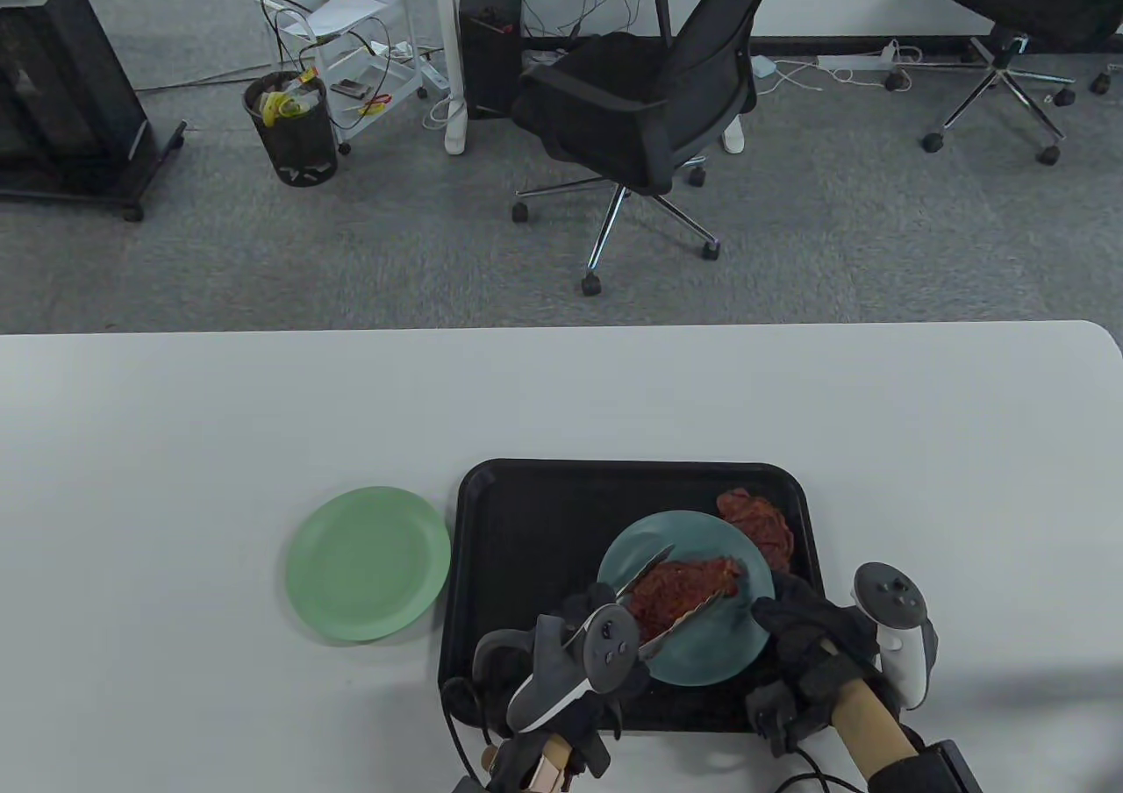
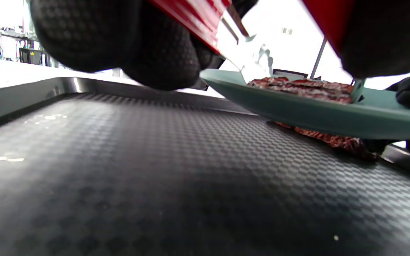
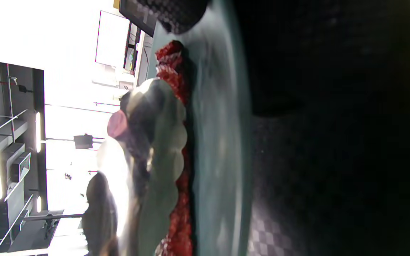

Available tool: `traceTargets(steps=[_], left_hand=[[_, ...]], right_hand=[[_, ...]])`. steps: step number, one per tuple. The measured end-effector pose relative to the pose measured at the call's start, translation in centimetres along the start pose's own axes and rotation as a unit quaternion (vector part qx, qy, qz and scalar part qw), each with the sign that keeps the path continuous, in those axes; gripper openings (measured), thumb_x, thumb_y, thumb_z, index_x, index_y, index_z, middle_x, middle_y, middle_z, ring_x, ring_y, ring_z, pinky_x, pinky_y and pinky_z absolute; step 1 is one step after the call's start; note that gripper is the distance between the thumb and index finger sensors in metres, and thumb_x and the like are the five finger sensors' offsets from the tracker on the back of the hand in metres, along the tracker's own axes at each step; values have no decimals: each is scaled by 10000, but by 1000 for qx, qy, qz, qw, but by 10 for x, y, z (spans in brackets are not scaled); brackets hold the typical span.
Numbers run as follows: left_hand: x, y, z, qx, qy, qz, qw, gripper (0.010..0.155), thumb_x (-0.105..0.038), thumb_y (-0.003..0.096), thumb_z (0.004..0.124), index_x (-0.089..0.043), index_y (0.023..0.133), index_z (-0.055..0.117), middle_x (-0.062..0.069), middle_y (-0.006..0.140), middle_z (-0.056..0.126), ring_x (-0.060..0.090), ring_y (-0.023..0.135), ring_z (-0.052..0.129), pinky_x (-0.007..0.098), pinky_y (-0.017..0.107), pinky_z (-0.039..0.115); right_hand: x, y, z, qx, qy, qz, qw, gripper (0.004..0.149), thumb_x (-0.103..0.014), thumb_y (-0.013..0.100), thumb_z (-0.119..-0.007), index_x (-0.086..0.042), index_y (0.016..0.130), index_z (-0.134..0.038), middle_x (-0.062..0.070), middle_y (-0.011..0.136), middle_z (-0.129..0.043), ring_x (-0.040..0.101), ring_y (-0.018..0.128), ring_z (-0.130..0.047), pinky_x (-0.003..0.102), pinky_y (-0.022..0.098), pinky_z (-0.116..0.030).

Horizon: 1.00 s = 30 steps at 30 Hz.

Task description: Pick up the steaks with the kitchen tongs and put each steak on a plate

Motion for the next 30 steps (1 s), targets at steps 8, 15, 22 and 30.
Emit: traceTargets(steps=[8,15,22,30], left_hand=[[21,-15,-23,-20,-85,-17,996,998,-682,282,829,-101,1052,572,183,883,771,323,531,945,384,345,861],[73,-28,-33,-86,-170,-118,975,986,-661,296,831,-77,1044,566,206,869,763,367,513,928,398,331,856],[97,-30,-21,-72,-157,-176,969,985,-656,298,834,-72,1043,561,213,870,755,374,517,922,403,333,852],[99,-29,-13,-54,-126,-184,973,990,-658,296,832,-72,1044,556,214,871,753,374,520,922,403,336,852]], right_hand=[[2,-1,4,7,16,-3,1000,558,-144,448,-683,65,932,-501,301,784,-757,389,382,-947,381,214,-895],[-2,2,45,66,72,11,995,560,-149,450,-683,61,933,-496,301,786,-756,389,383,-947,378,215,-897],[32,2,141,218,120,-4,969,561,-148,454,-680,57,938,-485,301,798,-744,395,395,-943,383,227,-895],[83,-2,204,316,135,-80,936,572,-149,457,-679,62,944,-466,320,816,-713,414,423,-928,396,250,-890]])
Point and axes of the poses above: the tracker on the back of each hand, its own x axis roughly to the little-finger side, its own y axis roughly from the wrist to the fingertips, z = x × y, the point moved 5 cm from there along y, roughly from the wrist to the fingertips
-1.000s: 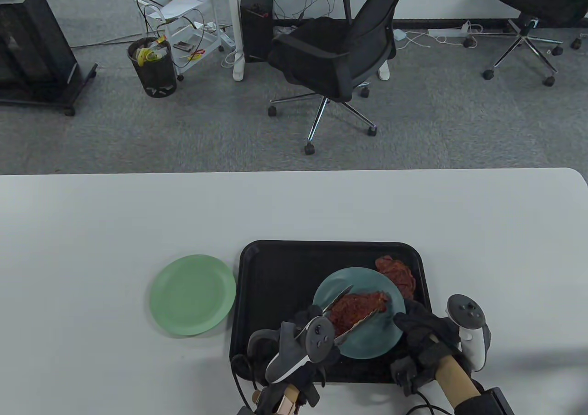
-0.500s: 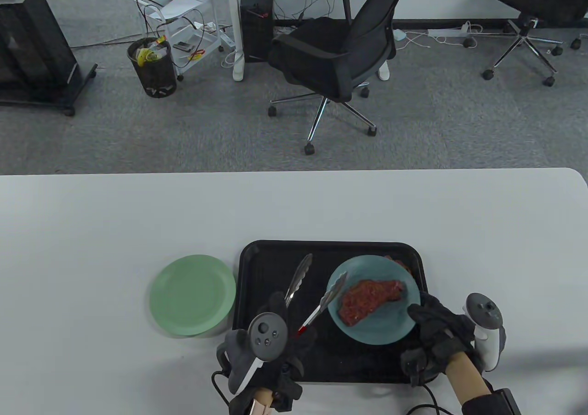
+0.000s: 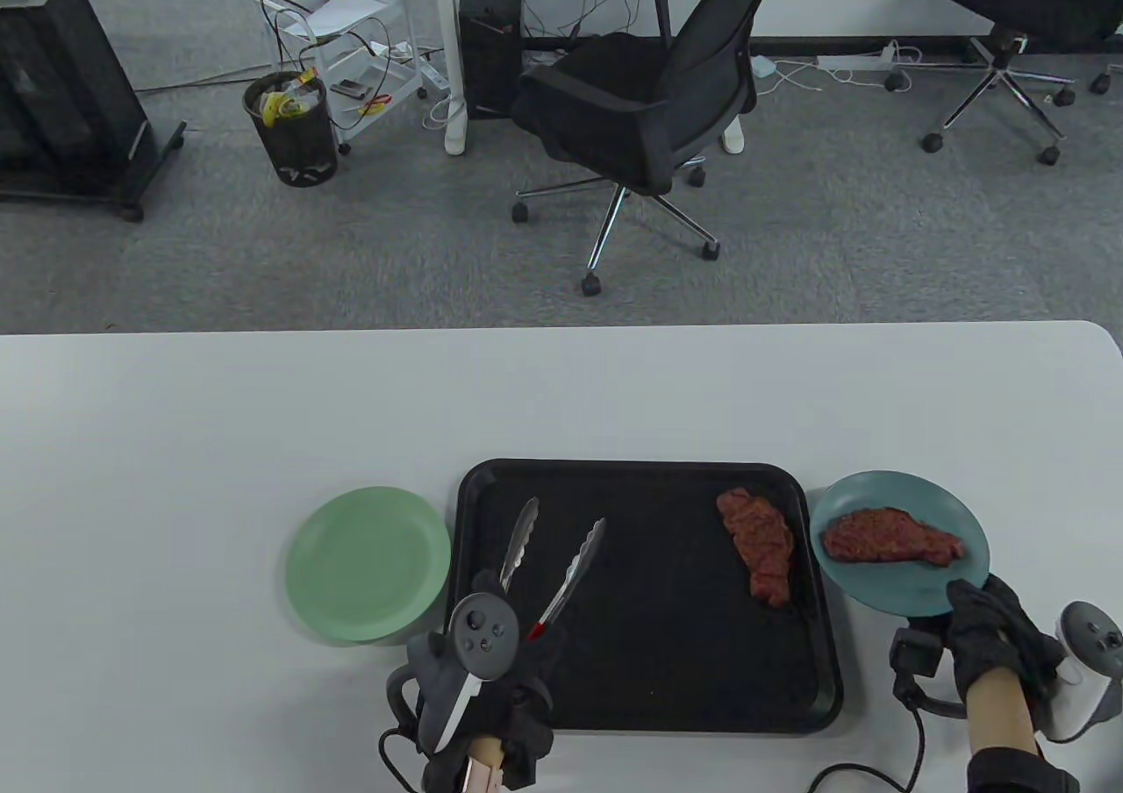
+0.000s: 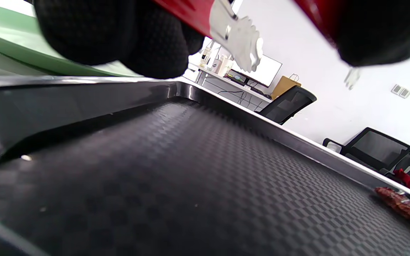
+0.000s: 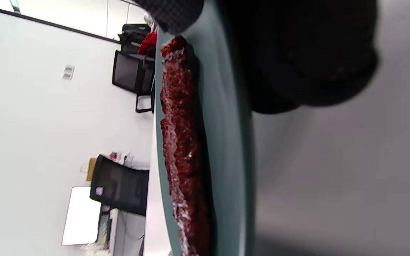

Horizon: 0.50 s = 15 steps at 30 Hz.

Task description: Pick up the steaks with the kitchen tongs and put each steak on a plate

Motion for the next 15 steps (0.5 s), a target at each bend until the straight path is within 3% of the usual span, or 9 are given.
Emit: traceTargets(steps=[9,13,15], left_hand=[[5,1,1,3,-2,-8,1000,994,-658,297,830,-69,1046,548,218,876,745,377,525,918,406,341,850],[5,2,3,11,3,-9,1000,994,-658,299,830,-68,1047,546,219,877,744,378,527,916,407,343,849],[5,2,4,13,4,-8,1000,994,-656,300,831,-67,1047,544,220,878,742,379,528,916,407,344,849]], right_hand=[[2,4,7,32,-59,-35,997,536,-151,456,-712,69,917,-552,292,740,-793,389,412,-960,388,233,-898],[-14,-2,14,84,-262,-38,961,496,-223,440,-758,29,856,-661,163,594,-891,287,275,-989,333,126,-896],[-23,-7,14,113,-349,-28,930,496,-260,440,-765,17,843,-683,136,547,-907,265,221,-983,316,82,-882]])
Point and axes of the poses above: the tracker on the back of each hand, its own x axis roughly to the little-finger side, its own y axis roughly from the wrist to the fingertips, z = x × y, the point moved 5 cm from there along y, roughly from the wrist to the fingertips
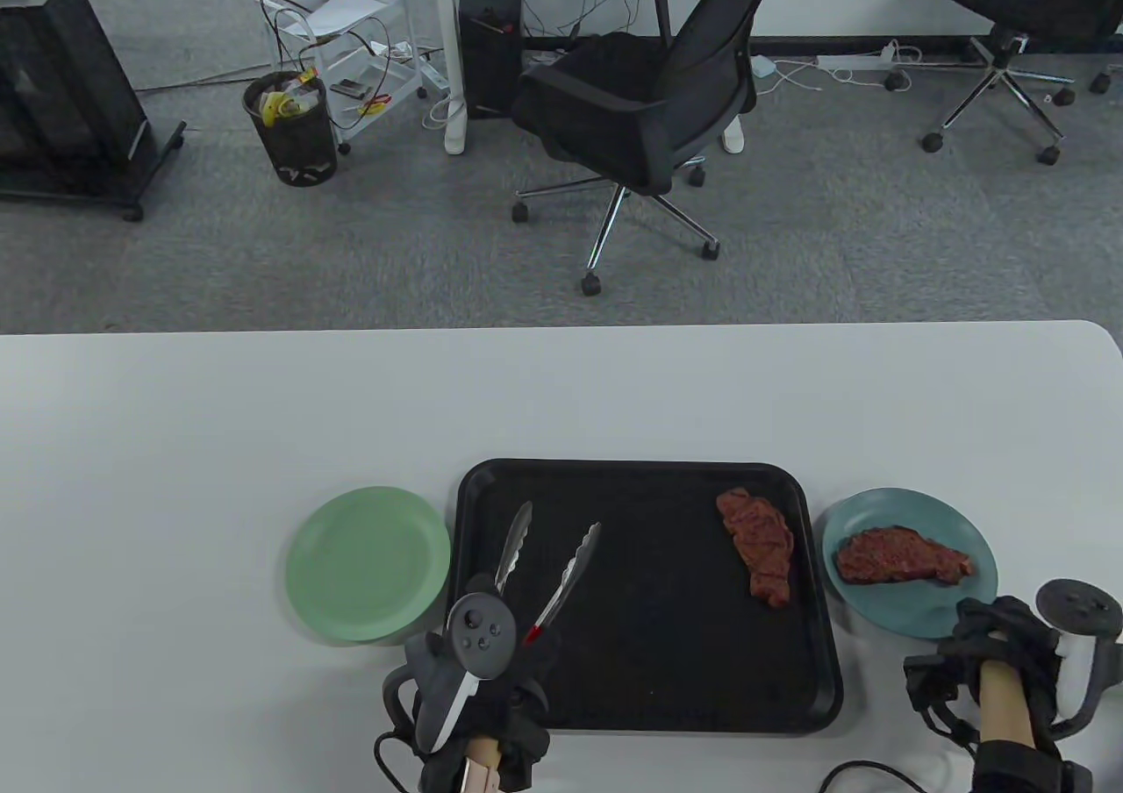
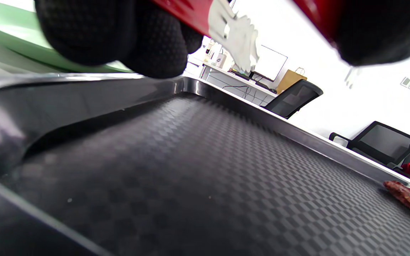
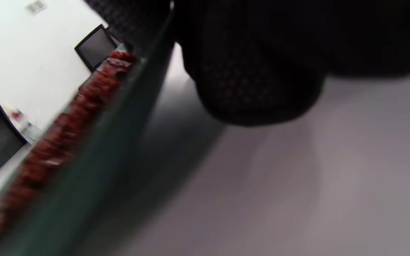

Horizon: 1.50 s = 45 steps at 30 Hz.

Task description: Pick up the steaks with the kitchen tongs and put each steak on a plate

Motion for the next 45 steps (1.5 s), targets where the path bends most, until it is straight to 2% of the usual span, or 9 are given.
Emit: traceTargets(steps=[7,12,16,20,24,27,33,39,45], left_hand=[[-3,-1,2,8,5,4,1000,997,-657,301,830,-66,1049,539,223,881,737,381,531,914,409,347,847],[-2,0,4,12,3,2,1000,997,-656,300,830,-66,1049,538,223,881,737,382,532,913,409,347,847],[-1,0,3,12,-2,1,1000,998,-655,300,830,-64,1049,539,223,881,737,383,532,913,410,347,847],[-3,0,1,8,-10,4,1000,996,-654,300,831,-65,1049,539,223,881,737,383,532,912,411,348,846],[-3,0,-1,5,-20,4,1000,997,-656,300,830,-66,1049,537,223,881,737,382,532,913,409,348,847],[-4,1,-3,-2,-26,6,1000,995,-655,301,830,-66,1048,539,222,880,738,381,531,913,409,346,847],[-6,-3,-5,-8,-39,12,999,995,-656,300,829,-67,1047,539,222,880,737,381,529,914,408,345,848],[-7,-4,-10,-20,-63,20,998,996,-657,301,827,-67,1048,534,222,885,731,382,533,912,409,348,847],[-4,-3,-11,-20,-71,14,997,1000,-656,300,828,-66,1049,527,223,886,728,386,540,907,413,354,844]], right_hand=[[-19,-15,0,48,-204,30,977,506,-339,447,-749,-20,836,-699,116,518,-913,257,192,-966,313,63,-856],[-27,-39,17,146,-222,79,961,546,-382,455,-712,-31,870,-676,154,577,-897,304,250,-963,348,112,-857],[-50,-61,26,166,-172,164,957,579,-398,452,-701,-49,907,-627,196,700,-855,356,392,-953,402,230,-859],[-80,-91,20,112,-54,301,946,607,-408,454,-694,-62,940,-581,217,803,-801,379,514,-928,442,327,-848],[-113,-130,10,26,108,426,898,660,-433,454,-699,-30,958,-561,265,823,-773,424,537,-903,486,353,-828],[-129,-161,-1,-24,154,466,871,689,-446,457,-694,-24,977,-535,282,841,-751,436,554,-890,496,365,-820],[-144,-222,-46,-77,62,537,837,710,-454,457,-692,-29,996,-510,288,865,-733,437,572,-886,504,373,-816],[-138,-229,-74,-118,-35,537,835,700,-448,458,-695,-20,989,-538,301,856,-744,444,556,-892,510,364,-817],[-135,-228,-81,-142,-36,528,836,690,-444,457,-697,-10,977,-564,308,839,-759,445,538,-898,509,354,-820]])
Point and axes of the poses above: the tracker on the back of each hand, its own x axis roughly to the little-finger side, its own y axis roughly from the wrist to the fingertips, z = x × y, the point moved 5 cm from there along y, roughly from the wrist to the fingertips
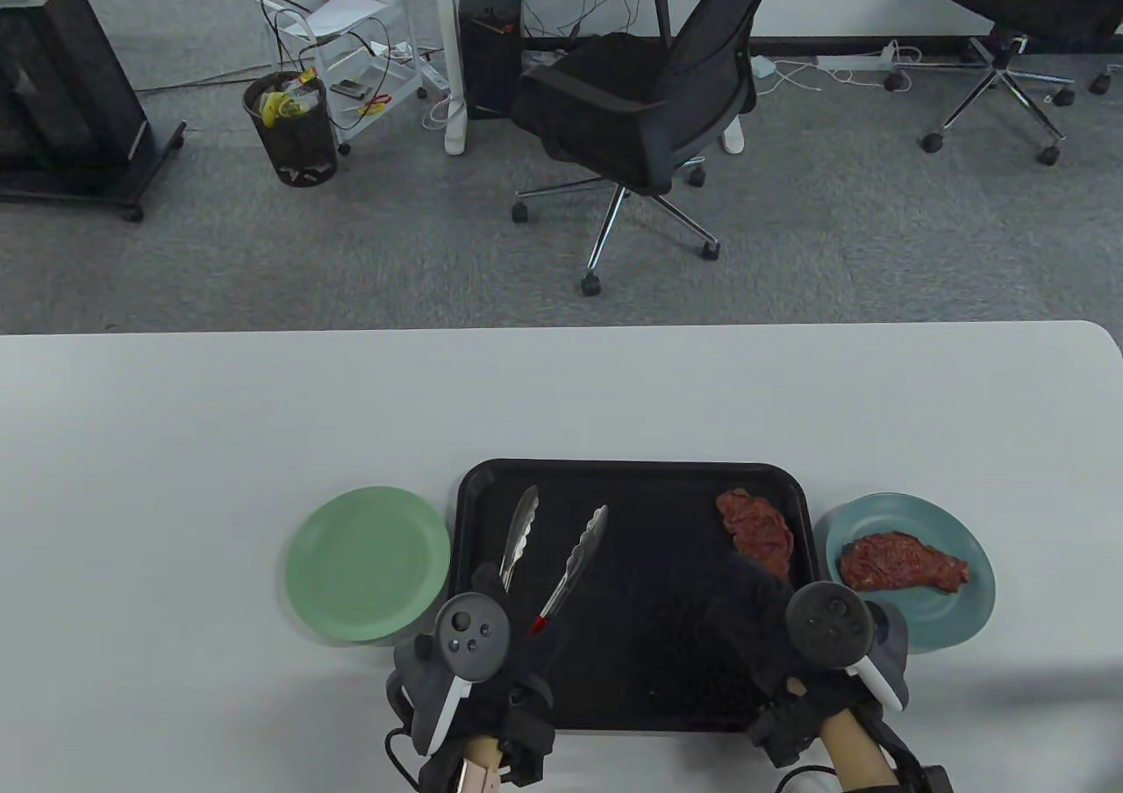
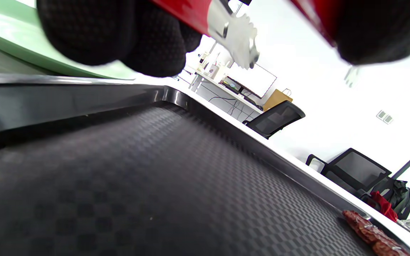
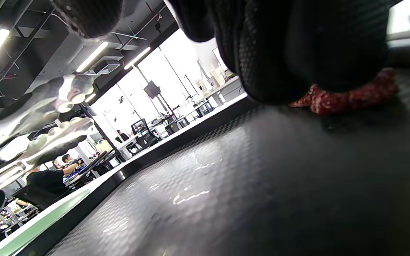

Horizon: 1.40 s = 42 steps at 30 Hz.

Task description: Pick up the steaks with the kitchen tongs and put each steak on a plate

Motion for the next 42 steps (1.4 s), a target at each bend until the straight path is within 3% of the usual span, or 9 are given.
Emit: traceTargets(steps=[4,8,11,15,22,29,32,37,42], left_hand=[[-5,-3,-3,-3,-25,12,1000,998,-656,302,827,-64,1048,526,225,885,727,386,538,908,413,352,845],[-20,-9,-2,7,-71,49,996,997,-656,305,825,-59,1046,526,228,887,725,388,538,911,414,353,847],[-35,-17,5,27,-124,79,989,997,-656,308,823,-53,1044,528,231,885,729,391,536,915,416,351,851],[-56,-29,21,70,-196,117,971,999,-647,310,824,-50,1048,514,240,900,716,414,572,903,437,378,844],[-66,-35,34,129,-245,147,949,958,-634,364,785,-41,1054,487,253,914,692,430,590,887,450,396,831],[-74,-39,42,159,-248,165,941,949,-617,368,790,-38,1055,484,259,920,687,441,600,882,462,403,825],[-78,-42,45,163,-226,174,944,932,-601,377,782,-44,1057,472,257,928,675,446,617,874,470,417,820],[-80,-42,51,195,-227,185,936,907,-567,394,789,-59,1066,451,245,950,670,457,644,867,474,437,816],[-83,-43,51,189,-219,198,937,851,-512,415,792,-83,1070,461,214,971,670,449,687,849,457,461,814]], right_hand=[[-3,0,-7,-28,9,-5,1000,708,-468,453,-692,-15,981,-563,307,846,-756,448,544,-897,510,359,-819],[-11,0,-26,-100,103,3,990,812,-547,434,-673,-2,1010,-495,331,890,-695,479,606,-852,533,401,-792],[-26,-3,-42,-154,206,18,966,898,-587,420,-668,14,1031,-399,360,944,-592,527,700,-764,566,455,-746],[-49,-9,-61,-234,325,37,916,974,-608,423,-658,30,1044,-261,393,997,-431,583,792,-617,619,552,-639],[-59,-16,-69,-287,391,55,872,1004,-622,439,-636,32,1043,-172,402,1021,-308,605,843,-504,652,600,-555],[-67,-16,-75,-300,463,71,831,981,-624,458,-631,10,1045,-167,395,1028,-283,602,857,-474,663,615,-521],[-66,-16,-76,-290,454,72,839,1042,-642,416,-651,46,1036,-174,391,1024,-302,593,852,-496,654,611,-538],[-61,-14,-74,-268,478,59,834,1030,-614,401,-710,52,1029,-238,382,1020,-318,579,851,-512,645,614,-549],[-55,-11,-72,-234,516,33,824,960,-549,388,-786,-3,1012,-302,372,1018,-356,579,847,-543,653,600,-575]])
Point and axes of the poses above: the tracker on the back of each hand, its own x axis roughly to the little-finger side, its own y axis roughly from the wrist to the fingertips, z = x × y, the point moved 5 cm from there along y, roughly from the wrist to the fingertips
